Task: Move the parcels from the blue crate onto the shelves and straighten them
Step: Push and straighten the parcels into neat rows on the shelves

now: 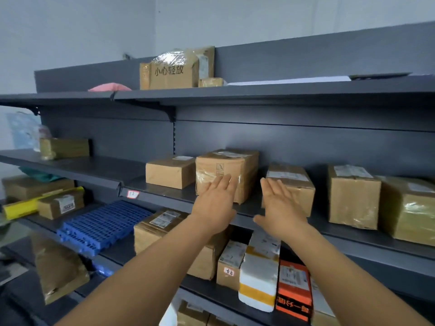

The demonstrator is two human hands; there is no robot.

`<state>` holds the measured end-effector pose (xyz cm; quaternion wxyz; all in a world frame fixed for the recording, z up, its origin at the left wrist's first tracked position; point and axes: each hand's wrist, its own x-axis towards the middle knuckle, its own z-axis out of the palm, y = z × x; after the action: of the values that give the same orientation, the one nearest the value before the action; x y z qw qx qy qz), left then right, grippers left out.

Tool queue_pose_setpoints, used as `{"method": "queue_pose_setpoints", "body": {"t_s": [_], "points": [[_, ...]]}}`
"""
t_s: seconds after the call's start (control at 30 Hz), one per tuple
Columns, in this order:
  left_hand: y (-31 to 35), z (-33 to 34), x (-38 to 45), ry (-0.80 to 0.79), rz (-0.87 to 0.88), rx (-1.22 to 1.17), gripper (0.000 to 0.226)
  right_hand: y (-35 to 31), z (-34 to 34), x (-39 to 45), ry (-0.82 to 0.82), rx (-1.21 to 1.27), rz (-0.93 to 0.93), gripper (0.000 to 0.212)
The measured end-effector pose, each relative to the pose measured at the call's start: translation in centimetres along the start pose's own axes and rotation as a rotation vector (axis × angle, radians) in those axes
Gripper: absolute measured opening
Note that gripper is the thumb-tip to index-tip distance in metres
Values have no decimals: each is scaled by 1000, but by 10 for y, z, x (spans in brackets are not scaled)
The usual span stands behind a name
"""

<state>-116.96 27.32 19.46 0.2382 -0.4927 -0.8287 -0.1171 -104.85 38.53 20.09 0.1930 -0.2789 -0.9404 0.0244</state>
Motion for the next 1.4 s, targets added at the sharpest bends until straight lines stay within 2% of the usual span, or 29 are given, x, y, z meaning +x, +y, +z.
{"method": "queue_pose_setpoints", "body": {"t_s": [0.17, 0.3, 0.47, 0.9, 1.2, 1.4], "points": [[-9, 12, 58, 7, -3, 3, 85, 32, 0, 47, 31, -135, 107, 93], [-13, 20, 94, 26, 13, -1, 77, 50, 1, 73, -123, -218, 256, 81], [-22, 28, 117, -37, -1, 9, 77, 48, 15, 96, -136, -224, 193, 80], [-67, 31, 124, -48, -32, 5, 82, 0, 44, 136, -94, -238, 94, 67], [-96, 34, 122, -41, -21, 9, 83, -30, 48, 142, -87, -248, 117, 69], [-90, 36, 114, -21, 0, -45, 76, -25, 41, 133, -78, -135, 140, 84]]}}
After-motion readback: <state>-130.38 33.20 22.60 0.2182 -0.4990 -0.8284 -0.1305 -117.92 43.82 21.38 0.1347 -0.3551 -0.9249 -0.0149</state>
